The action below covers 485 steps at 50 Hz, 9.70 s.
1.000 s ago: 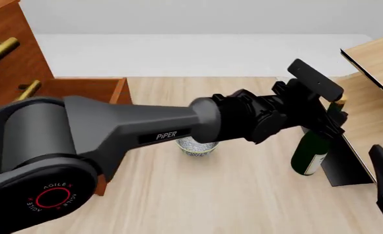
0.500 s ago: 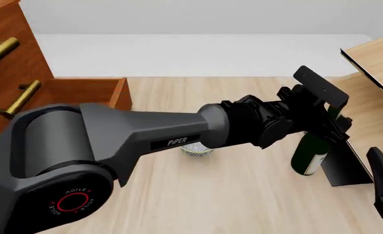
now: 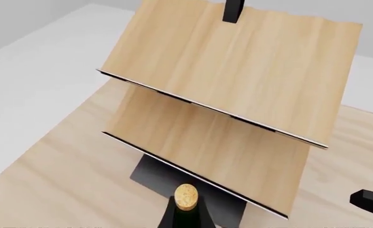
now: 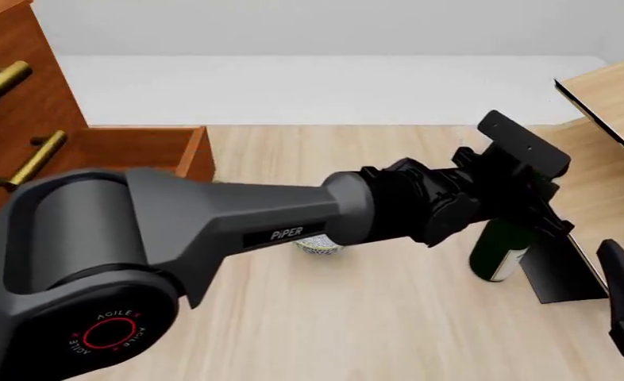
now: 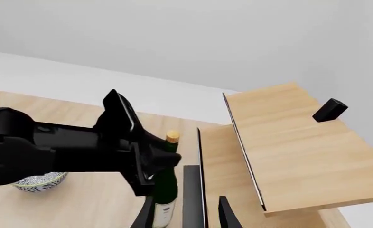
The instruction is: Put the wine bottle in the bottom drawer of the cabinet.
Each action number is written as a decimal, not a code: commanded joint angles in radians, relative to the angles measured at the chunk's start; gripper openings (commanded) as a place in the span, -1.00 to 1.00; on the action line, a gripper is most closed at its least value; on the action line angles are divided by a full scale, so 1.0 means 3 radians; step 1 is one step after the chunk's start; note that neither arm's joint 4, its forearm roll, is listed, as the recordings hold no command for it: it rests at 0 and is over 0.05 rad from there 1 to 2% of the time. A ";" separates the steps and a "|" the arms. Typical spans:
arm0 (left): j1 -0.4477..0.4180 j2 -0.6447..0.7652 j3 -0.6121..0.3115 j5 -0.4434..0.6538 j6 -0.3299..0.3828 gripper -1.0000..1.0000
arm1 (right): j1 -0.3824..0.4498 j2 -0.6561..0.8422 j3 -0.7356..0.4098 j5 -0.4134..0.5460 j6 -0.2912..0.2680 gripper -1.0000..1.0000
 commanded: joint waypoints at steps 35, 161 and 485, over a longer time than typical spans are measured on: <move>0.0493 -0.1127 0.0666 0.0045 0.0386 -1.00 | 0.0054 -0.0006 -0.0185 0.0086 -0.0021 1.00; 0.3039 -0.4114 0.2110 0.2561 0.0066 -1.00 | 0.0403 -0.0006 -0.0279 0.0107 -0.0024 1.00; 0.3145 -0.2146 0.3330 0.0405 -0.0466 -1.00 | 0.0308 -0.0004 -0.0087 0.0105 -0.0104 1.00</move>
